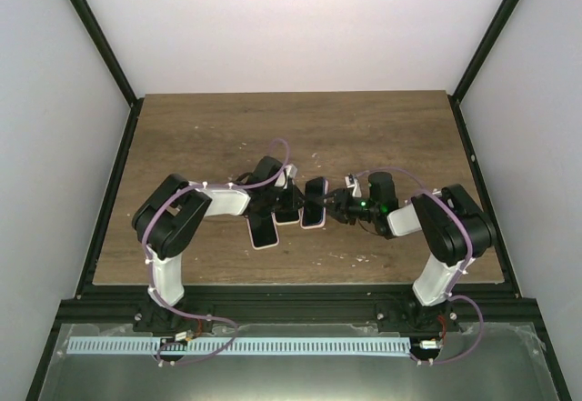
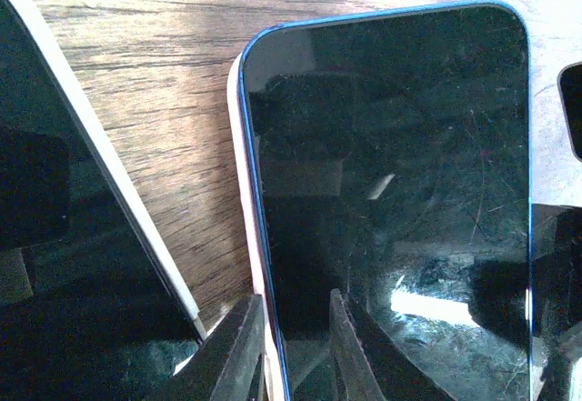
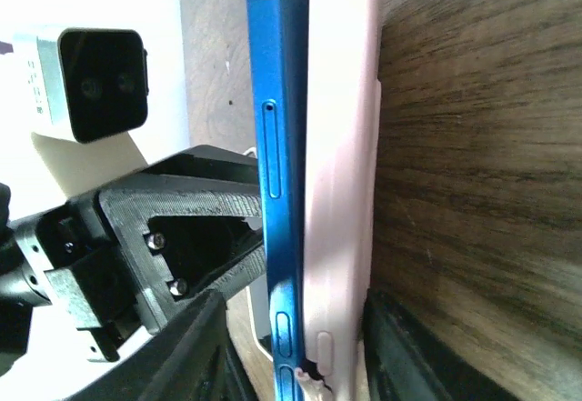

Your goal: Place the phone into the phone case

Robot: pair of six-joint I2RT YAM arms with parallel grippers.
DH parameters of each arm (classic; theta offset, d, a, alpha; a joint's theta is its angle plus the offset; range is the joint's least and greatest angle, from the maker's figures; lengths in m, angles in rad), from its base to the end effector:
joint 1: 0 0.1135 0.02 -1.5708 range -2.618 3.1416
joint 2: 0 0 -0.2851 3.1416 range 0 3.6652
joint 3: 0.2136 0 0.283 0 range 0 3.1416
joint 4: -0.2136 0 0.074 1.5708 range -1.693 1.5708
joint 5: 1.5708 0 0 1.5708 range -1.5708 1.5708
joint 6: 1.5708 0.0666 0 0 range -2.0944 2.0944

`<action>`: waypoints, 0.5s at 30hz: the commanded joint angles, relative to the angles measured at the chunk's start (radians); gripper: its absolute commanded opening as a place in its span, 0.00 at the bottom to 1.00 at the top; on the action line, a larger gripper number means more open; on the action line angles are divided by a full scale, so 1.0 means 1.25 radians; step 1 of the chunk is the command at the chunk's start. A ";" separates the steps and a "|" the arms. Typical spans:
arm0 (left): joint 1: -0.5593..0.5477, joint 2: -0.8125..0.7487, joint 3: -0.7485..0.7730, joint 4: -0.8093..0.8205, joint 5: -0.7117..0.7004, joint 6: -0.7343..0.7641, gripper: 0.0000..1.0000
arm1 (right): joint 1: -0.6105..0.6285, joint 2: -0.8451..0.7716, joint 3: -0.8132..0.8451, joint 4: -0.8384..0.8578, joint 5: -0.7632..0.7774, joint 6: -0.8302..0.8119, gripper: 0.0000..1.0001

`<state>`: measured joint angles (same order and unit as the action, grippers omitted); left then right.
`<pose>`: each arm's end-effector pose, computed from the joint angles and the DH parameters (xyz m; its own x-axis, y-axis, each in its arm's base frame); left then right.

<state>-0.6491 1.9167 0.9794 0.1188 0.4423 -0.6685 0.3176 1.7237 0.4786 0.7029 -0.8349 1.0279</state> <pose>0.3177 -0.2768 0.0963 -0.9395 0.0097 -0.3425 0.2511 0.6998 -0.6688 0.2795 0.1438 0.0912 -0.9492 0.2930 -0.1150 -0.0002 0.3650 0.9310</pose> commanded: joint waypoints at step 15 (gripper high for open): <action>-0.013 -0.170 0.020 -0.089 -0.007 -0.025 0.37 | 0.011 -0.087 0.060 -0.220 0.115 -0.162 0.11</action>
<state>-0.6632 1.7962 0.9539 0.0696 0.4339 -0.7036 0.3252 1.6707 0.5137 0.4828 -0.7391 0.8867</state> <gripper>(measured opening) 0.345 0.177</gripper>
